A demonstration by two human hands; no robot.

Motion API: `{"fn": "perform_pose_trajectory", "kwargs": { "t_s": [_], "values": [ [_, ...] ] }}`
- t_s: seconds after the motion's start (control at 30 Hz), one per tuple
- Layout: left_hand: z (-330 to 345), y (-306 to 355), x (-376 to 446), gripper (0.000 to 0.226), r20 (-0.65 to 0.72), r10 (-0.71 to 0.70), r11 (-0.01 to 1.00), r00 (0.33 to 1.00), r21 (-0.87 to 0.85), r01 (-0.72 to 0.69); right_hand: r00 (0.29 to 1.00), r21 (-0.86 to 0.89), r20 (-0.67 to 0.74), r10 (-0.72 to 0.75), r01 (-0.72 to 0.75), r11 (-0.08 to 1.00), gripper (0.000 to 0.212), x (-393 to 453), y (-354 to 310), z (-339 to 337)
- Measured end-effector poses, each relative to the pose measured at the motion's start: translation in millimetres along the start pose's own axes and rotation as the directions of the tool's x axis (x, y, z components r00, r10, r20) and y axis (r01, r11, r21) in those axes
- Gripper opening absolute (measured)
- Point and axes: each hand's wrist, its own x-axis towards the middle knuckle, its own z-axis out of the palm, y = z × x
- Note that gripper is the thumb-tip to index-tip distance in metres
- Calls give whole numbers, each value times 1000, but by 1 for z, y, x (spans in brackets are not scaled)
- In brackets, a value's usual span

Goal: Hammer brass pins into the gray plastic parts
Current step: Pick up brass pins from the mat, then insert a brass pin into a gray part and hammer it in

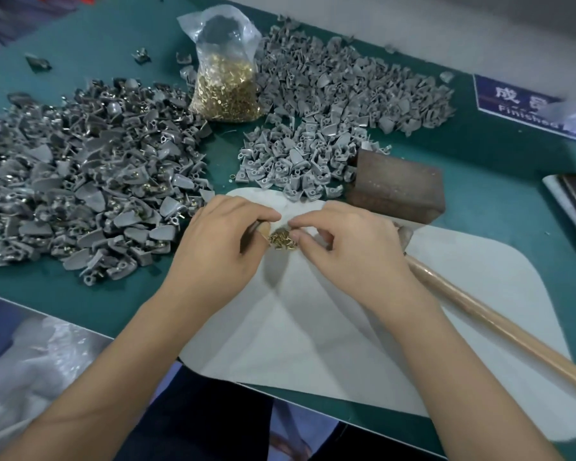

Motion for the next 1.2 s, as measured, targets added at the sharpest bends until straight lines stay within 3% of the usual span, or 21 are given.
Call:
{"fn": "perform_pose_trajectory", "kwargs": {
  "t_s": [0.23, 0.4, 0.5, 0.7, 0.8, 0.9, 1.0, 1.1, 1.2],
  "values": [
    [1, 0, 1, 19, -20, 5, 1000, 1000, -9, -6, 1000, -61, 29, 6, -4, 998, 10, 2, -6, 5],
    [-6, 4, 17, 19, 13, -44, 999, 999, -1, 44, 999, -117, 24, 34, -31, 993, 19, 0, -16, 7],
    [-7, 6, 41, 23, 78, -64, 995, 995, 82, 57, 997, -173, 63, 46, -35, 984, 26, -2, -25, 12],
    [1, 13, 71, 28, 116, -42, 973, 992, 230, 14, 988, -62, 83, 127, -122, 991, 19, -3, -24, 13],
    [4, 10, 73, 26, 97, -41, 971, 994, 239, 16, 991, 9, 19, 132, -132, 991, 11, -6, -23, 11],
    [3, 10, 74, 27, 92, -21, 976, 996, 217, 0, 976, 225, -114, 186, -157, 962, 2, -5, -11, -2],
    [2, 8, 73, 25, 93, -7, 981, 996, 193, -11, 926, 426, -280, 254, -117, 897, 7, -6, 4, -16],
    [4, 9, 73, 24, 116, 18, 986, 993, 166, -37, 841, 452, -434, 323, -107, 886, 8, -5, 16, -22],
    [6, 10, 73, 21, 134, 21, 981, 991, 189, -46, 820, 452, -459, 341, -114, 885, 19, -3, 26, -21]
  ]
}}
